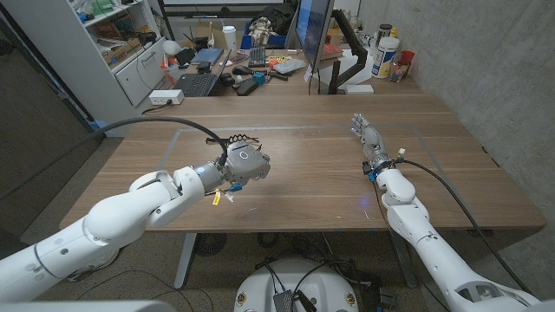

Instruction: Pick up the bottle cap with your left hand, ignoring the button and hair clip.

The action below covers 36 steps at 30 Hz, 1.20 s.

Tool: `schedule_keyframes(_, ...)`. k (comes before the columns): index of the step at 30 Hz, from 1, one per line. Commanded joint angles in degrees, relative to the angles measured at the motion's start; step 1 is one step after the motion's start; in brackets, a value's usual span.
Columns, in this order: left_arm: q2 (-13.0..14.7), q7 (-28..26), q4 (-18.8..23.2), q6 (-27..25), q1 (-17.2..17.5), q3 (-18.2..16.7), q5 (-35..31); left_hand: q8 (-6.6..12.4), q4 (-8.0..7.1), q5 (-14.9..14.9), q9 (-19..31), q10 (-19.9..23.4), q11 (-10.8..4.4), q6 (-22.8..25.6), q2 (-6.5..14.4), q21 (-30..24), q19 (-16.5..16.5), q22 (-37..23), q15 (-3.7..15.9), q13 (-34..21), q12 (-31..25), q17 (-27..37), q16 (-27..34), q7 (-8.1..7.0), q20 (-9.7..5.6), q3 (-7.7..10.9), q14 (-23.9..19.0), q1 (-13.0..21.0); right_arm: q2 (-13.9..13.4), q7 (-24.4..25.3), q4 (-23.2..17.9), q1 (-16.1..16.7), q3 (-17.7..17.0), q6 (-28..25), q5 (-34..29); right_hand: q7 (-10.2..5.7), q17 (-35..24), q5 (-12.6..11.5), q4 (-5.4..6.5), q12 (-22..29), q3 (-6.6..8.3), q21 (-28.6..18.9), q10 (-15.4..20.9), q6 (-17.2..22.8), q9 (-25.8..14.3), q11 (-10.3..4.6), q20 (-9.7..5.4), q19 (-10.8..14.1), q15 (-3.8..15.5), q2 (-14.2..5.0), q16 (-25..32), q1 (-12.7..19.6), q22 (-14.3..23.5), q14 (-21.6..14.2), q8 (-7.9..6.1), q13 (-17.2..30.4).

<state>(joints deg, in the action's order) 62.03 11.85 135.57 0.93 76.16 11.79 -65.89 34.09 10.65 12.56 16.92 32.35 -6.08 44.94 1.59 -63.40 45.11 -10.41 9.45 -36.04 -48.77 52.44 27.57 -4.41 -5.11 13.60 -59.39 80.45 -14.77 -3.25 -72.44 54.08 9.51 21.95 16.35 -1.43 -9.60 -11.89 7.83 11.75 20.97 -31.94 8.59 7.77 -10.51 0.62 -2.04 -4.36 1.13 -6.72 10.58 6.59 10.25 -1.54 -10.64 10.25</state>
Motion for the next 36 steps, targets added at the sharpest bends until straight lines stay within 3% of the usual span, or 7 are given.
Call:
schedule_keyframes(1,0.4,-0.9,1.2,-0.5,1.6,-1.8,-0.1,0.01,-3.25,0.2,0.1,4.2,-2.00,0.6,0.5,-0.3,0.5,-0.2,3.61,-1.3,-0.3,0.3,-0.1,-0.06,-5.78,3.67,-1.1,-0.3,-0.5,1.3,-1.6,1.4,0.0,0.0,-0.3,-0.32,-0.2,-0.3,0.16,0.2,0.19,0.3,0.1,0.1,-0.3,0.01,-4.89,0.4,0.00,-1.59,-0.2,-0.6,0.2,-0.5,-0.33,0.2)
schedule_keyframes(36,1.5,-3.9,1.9,-1.9,3.1,-5.2,0.7,0.19,-3.34,0.0,0.0,5.3,-2.72,1.4,0.6,-1.4,1.1,-0.1,3.57,-1.7,-0.1,1.7,-0.7,0.05,-6.00,5.15,-2.6,-0.9,-0.3,2.5,-1.2,0.5,1.3,-0.3,-1.0,-0.23,-0.1,-0.4,0.12,0.2,0.28,0.7,0.2,0.1,-0.3,0.12,-4.86,0.6,-0.06,-1.41,-0.2,-0.7,0.2,-0.6,-0.35,0.2)
